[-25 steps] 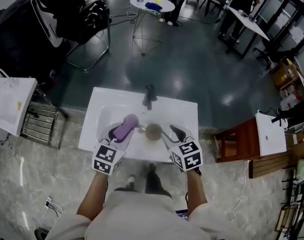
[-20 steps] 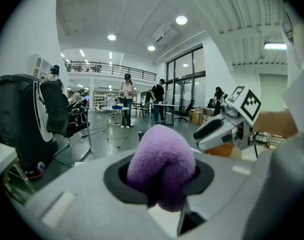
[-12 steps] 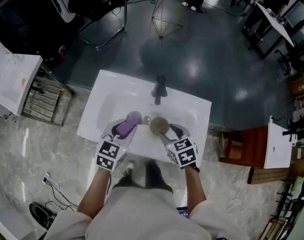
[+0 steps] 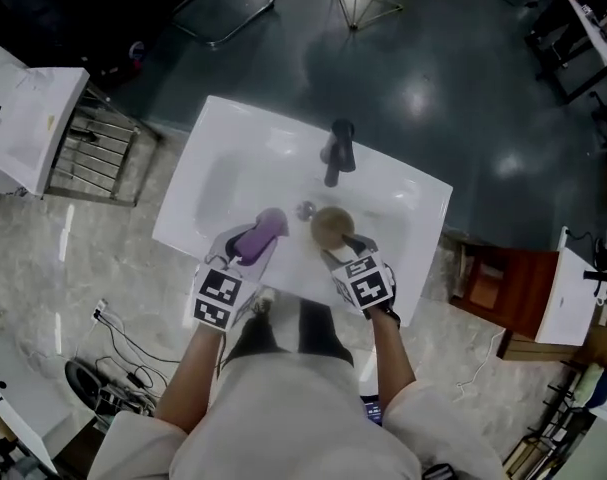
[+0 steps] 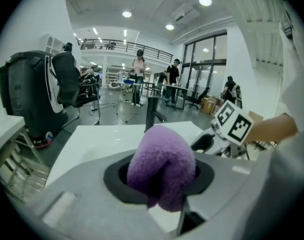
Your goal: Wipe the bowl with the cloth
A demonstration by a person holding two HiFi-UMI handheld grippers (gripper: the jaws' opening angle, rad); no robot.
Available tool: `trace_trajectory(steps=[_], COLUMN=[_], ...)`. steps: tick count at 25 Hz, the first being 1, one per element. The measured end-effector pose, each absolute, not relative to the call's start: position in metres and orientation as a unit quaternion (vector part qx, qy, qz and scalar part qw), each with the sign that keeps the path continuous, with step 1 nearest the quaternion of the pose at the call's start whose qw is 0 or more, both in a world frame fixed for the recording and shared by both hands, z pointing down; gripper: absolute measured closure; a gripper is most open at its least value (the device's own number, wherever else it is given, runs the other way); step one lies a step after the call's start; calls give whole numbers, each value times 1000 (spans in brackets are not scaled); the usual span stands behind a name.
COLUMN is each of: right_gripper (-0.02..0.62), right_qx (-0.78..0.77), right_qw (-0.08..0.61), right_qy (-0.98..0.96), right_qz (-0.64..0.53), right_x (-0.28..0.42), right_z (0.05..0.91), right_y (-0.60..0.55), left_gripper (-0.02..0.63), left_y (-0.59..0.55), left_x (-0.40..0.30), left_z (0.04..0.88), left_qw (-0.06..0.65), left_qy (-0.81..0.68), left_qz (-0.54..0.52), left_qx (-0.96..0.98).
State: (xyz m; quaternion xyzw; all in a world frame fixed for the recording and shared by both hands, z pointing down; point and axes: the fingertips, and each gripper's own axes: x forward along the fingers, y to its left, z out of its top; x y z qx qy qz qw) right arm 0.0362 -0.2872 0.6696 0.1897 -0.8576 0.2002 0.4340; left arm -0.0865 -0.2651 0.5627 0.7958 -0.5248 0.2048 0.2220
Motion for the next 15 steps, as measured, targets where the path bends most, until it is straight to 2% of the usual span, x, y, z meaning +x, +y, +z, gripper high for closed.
trace_trajectory(steps=[10, 15], right_gripper=[348, 331], right_qx=[115, 83], right_qw=[526, 549], right_qy=[-825, -819], right_qz=[171, 144], right_x=[36, 27], right_z=[750, 773], right_y=[-289, -291], left_gripper=[479, 479], left_y=[-286, -287], left_x=[-96, -105], left_z=[606, 628], left_qw=[262, 279], left_qy=[-548, -554], left_qz=[205, 207], left_qx=[768, 756])
